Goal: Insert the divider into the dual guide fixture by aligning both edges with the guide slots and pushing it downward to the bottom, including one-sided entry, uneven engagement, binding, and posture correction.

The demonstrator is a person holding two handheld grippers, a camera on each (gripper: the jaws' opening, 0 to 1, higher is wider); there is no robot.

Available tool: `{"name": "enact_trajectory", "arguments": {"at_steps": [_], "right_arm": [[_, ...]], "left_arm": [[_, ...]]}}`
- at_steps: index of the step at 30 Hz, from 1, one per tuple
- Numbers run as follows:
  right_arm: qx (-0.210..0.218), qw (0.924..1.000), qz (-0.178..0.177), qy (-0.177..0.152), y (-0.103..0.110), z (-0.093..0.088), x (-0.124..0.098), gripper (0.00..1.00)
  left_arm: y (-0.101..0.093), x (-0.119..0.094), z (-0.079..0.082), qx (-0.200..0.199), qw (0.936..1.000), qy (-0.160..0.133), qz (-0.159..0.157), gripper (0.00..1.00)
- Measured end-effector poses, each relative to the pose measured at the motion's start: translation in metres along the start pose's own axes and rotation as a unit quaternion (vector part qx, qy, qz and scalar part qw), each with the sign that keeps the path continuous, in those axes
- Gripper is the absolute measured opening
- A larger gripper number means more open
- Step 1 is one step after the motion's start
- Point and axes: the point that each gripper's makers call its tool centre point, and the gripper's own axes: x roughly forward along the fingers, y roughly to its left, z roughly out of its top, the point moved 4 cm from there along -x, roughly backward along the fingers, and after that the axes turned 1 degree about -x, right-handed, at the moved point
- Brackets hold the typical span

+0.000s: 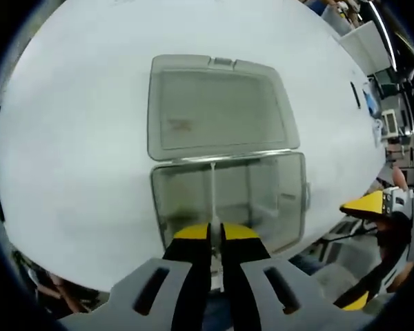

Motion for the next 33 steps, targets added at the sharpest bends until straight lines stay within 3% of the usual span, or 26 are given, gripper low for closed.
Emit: {"name": "enact_trajectory", "arguments": {"at_steps": [13, 33], "right_arm": [[0.001, 1.0000, -0.001, -0.001, 0.002, -0.001, 0.001, 0.56], [0.000, 1.0000, 0.002, 0.007, 0.005, -0.002, 0.002, 0.55]], "left_arm": [[-0.001, 0.002, -0.001, 0.002, 0.9999, -0.003, 0.010, 0.01], [-0.008, 0.013, 0.000, 0.042, 0.9967, 0.019, 0.067, 0.01]]}}
